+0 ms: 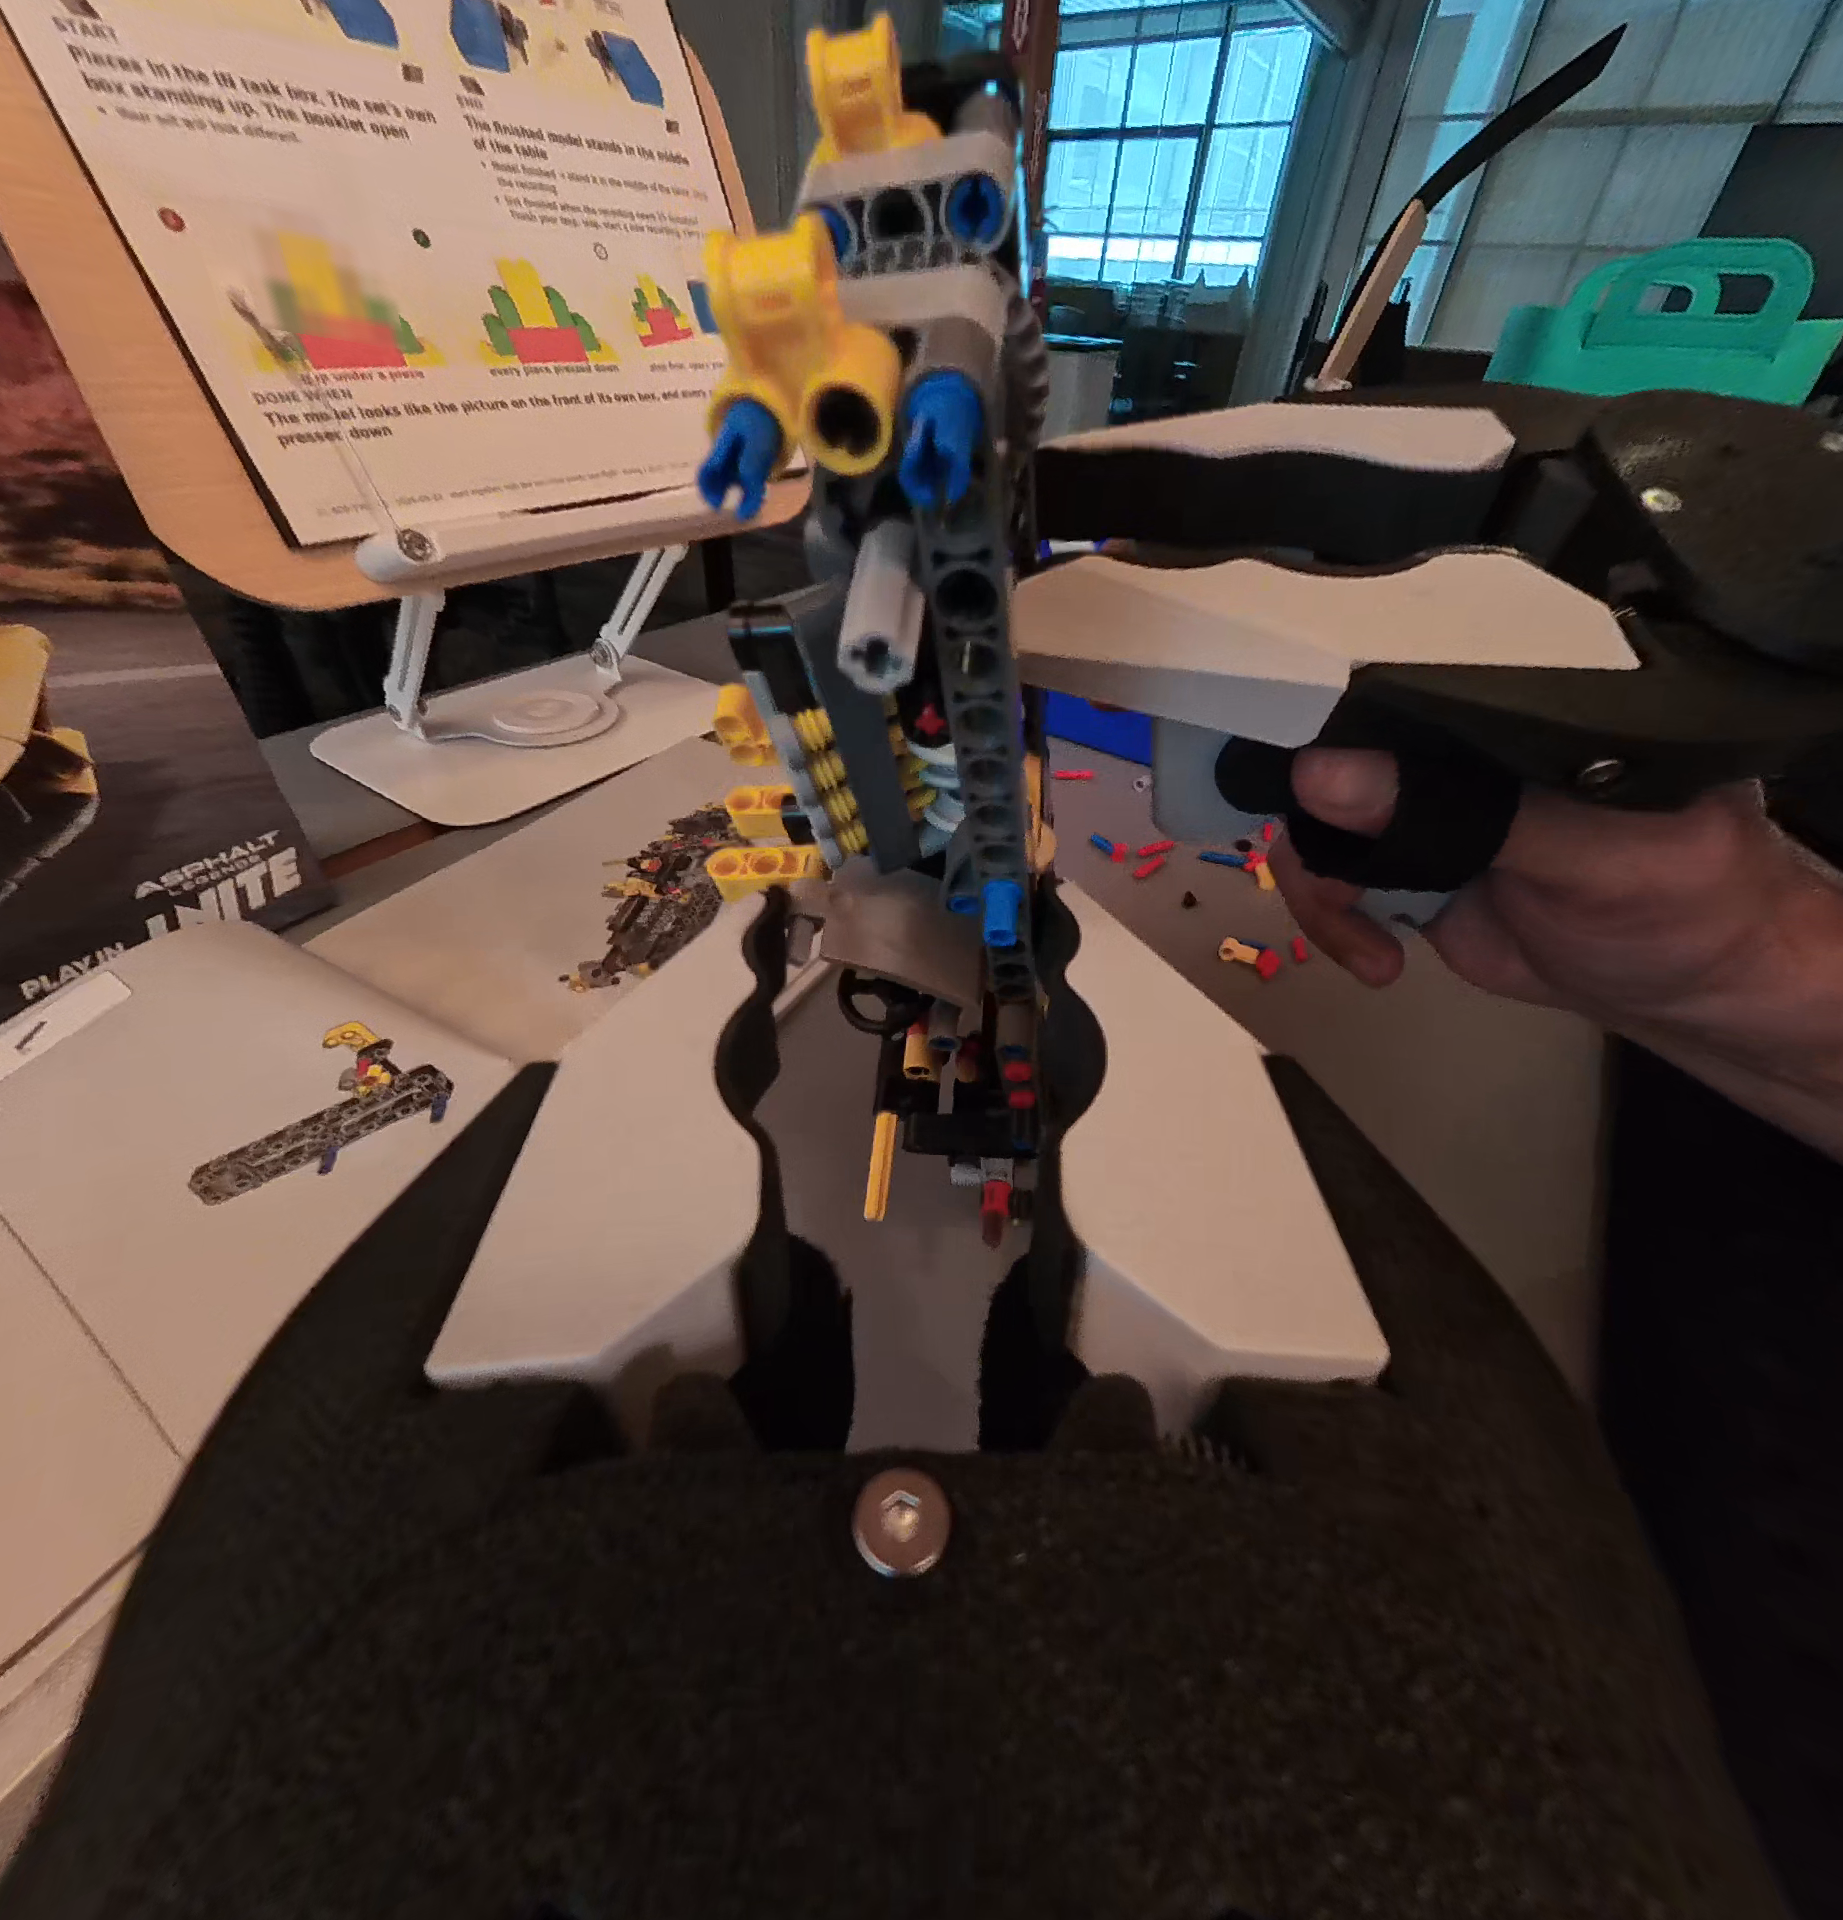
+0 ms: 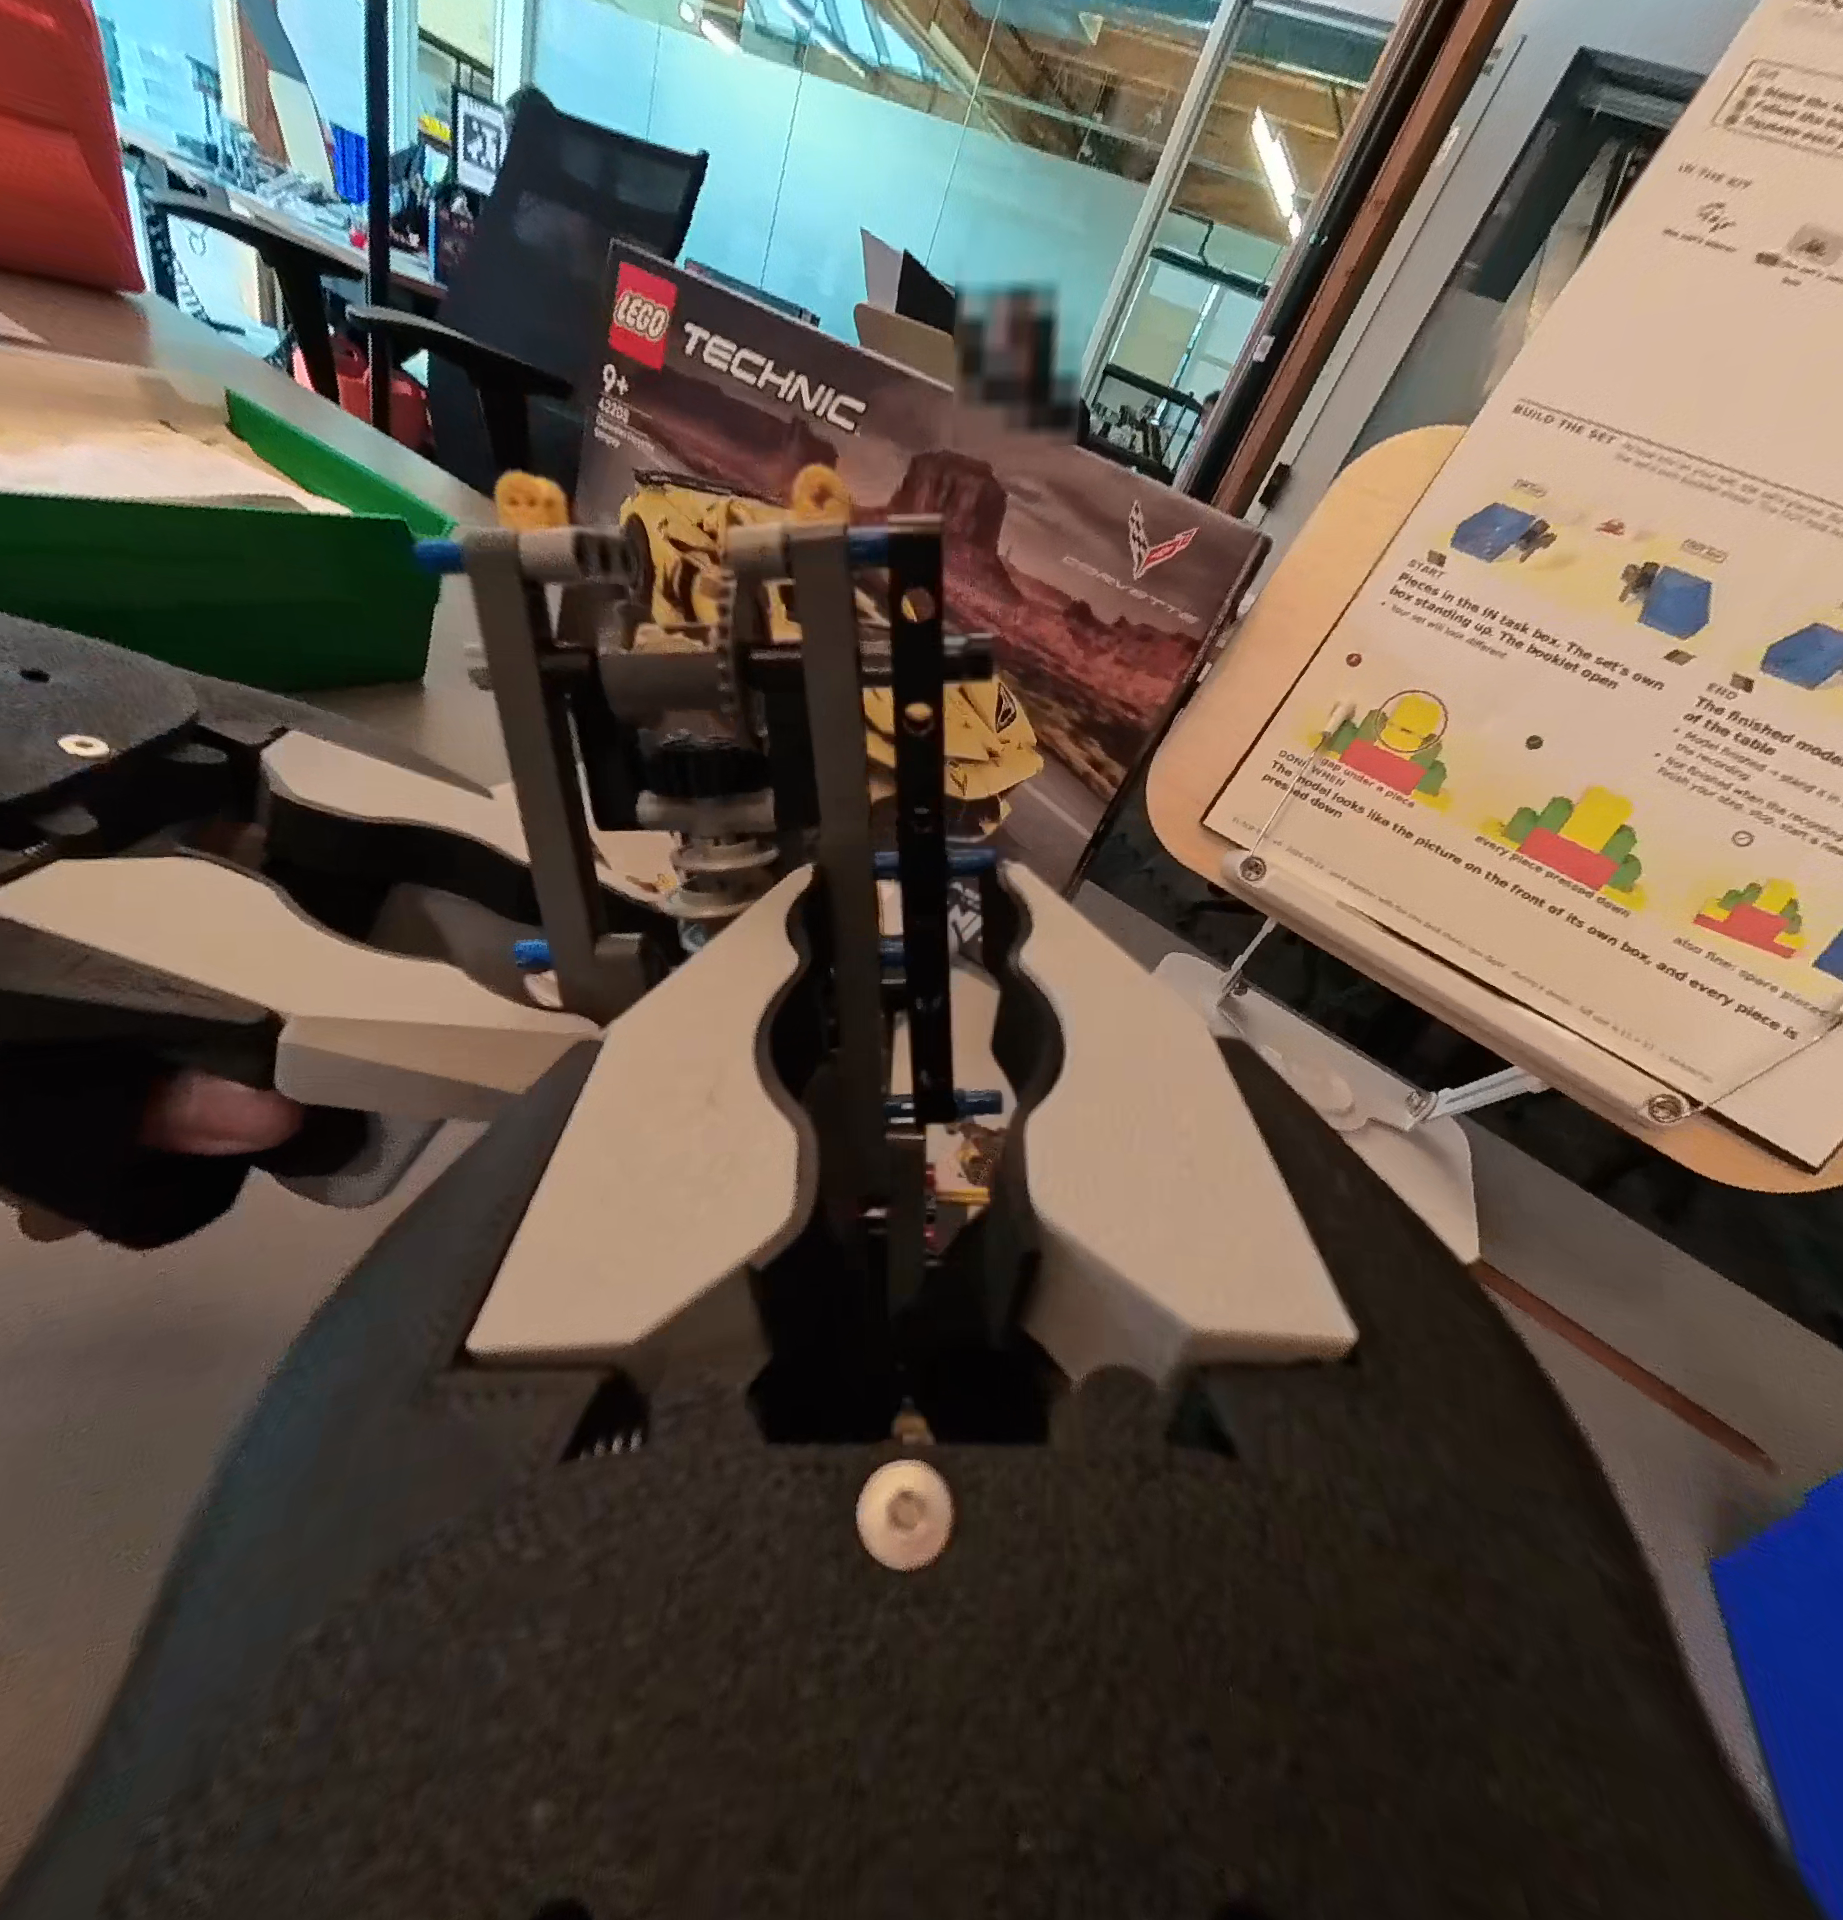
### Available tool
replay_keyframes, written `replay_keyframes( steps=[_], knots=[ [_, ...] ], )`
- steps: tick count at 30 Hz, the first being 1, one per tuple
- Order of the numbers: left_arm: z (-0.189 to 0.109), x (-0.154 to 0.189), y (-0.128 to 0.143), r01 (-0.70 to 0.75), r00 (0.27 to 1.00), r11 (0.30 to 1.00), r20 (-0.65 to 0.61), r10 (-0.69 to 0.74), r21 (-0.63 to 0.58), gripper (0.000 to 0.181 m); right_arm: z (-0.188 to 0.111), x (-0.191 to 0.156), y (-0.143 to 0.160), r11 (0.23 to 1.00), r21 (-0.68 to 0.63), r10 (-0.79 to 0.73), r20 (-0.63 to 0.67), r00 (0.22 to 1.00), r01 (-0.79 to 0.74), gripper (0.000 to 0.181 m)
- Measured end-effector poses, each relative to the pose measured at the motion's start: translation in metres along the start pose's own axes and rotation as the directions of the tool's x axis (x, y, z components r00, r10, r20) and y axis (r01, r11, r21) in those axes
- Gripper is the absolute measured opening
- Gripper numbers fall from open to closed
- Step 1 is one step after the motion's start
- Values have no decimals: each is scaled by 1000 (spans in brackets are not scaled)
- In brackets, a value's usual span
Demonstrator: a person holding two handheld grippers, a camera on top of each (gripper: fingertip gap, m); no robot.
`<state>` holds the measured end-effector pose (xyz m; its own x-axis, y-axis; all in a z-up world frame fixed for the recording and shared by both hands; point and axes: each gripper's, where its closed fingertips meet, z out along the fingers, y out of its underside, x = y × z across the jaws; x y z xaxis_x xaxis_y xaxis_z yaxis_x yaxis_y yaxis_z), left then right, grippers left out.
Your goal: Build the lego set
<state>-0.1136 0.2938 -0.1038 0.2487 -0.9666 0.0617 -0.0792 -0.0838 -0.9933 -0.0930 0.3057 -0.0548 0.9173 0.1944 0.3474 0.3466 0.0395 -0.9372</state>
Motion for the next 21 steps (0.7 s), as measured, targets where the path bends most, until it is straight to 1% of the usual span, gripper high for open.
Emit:
replay_keyframes(
  steps=[2,4,6,8,10,11,15,17,20,21],
  knots=[
    [-1,-1,0,20,1000,1000,-12,-20,11,48,0,0,-1,1000,19,-2,-4,1000,2,29],
    [-1,-2,0,34,999,999,-18,-34,11,48,2,0,-1,1000,7,-7,-10,1000,7,30],
    [-1,-4,1,54,998,998,-18,-54,11,48,1,-3,-1,1000,-5,-3,21,1000,3,34],
    [-2,-7,2,74,997,997,-10,-74,13,48,-3,-5,-6,997,-2,71,84,994,-71,38],
    [-2,-9,2,92,996,996,-11,-92,14,48,-8,-1,-17,988,23,149,119,982,-153,39],
    [-1,-8,1,87,996,996,-12,-87,15,48,-9,0,-23,987,35,154,125,980,-159,39],
    [0,-2,-1,41,999,999,-7,-41,18,48,-7,-7,-39,999,50,3,78,997,-7,39],
    [0,0,-1,23,1000,1000,-7,-23,13,48,-7,-7,-47,996,81,-26,39,999,23,37],
    [0,5,-2,-17,1000,1000,-15,17,15,48,-12,-7,-56,991,124,-54,28,998,50,36],
    [0,8,-2,-40,999,999,-13,40,13,48,-13,-7,-58,989,136,-64,35,997,59,33]
  ],
)
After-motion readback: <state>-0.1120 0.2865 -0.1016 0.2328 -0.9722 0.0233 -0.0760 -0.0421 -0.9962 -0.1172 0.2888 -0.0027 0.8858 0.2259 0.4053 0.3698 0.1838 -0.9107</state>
